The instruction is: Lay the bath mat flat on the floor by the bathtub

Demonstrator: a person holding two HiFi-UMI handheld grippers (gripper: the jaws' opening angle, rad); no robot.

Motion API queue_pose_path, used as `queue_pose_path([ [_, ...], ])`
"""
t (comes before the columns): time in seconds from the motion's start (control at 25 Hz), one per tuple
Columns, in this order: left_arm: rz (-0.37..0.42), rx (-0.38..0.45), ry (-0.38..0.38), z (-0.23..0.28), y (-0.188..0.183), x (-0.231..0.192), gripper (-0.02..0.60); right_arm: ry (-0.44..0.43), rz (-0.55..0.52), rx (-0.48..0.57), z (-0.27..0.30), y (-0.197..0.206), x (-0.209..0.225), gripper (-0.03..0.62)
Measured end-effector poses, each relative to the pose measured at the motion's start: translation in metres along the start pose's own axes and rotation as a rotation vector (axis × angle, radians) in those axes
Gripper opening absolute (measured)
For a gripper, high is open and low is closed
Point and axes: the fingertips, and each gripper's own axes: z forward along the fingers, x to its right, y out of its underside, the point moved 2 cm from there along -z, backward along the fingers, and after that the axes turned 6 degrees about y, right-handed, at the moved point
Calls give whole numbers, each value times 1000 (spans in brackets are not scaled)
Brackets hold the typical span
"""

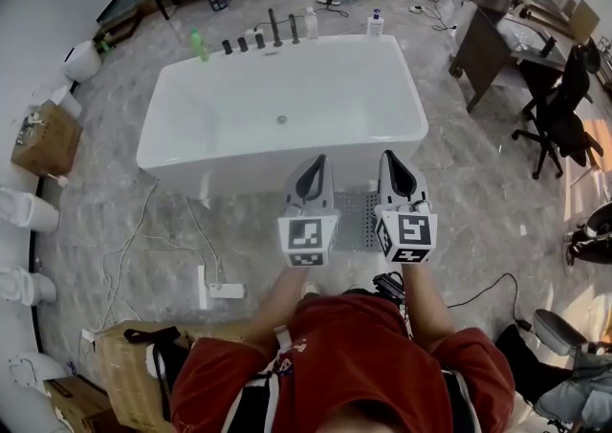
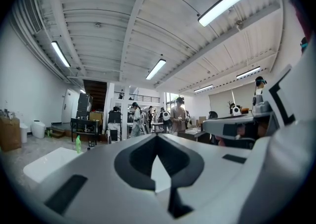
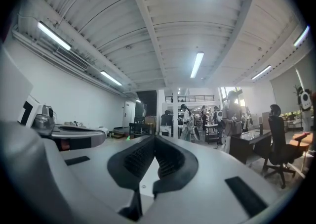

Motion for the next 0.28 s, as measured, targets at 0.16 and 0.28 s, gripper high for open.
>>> queue_pose_path([
  [0.16, -4, 6, -8, 0, -1, -2, 14, -1, -1, 2, 3, -2, 1, 12],
  [0.28, -5, 5, -8, 2, -3, -4, 14, 2, -1, 6, 6, -6, 4, 12],
])
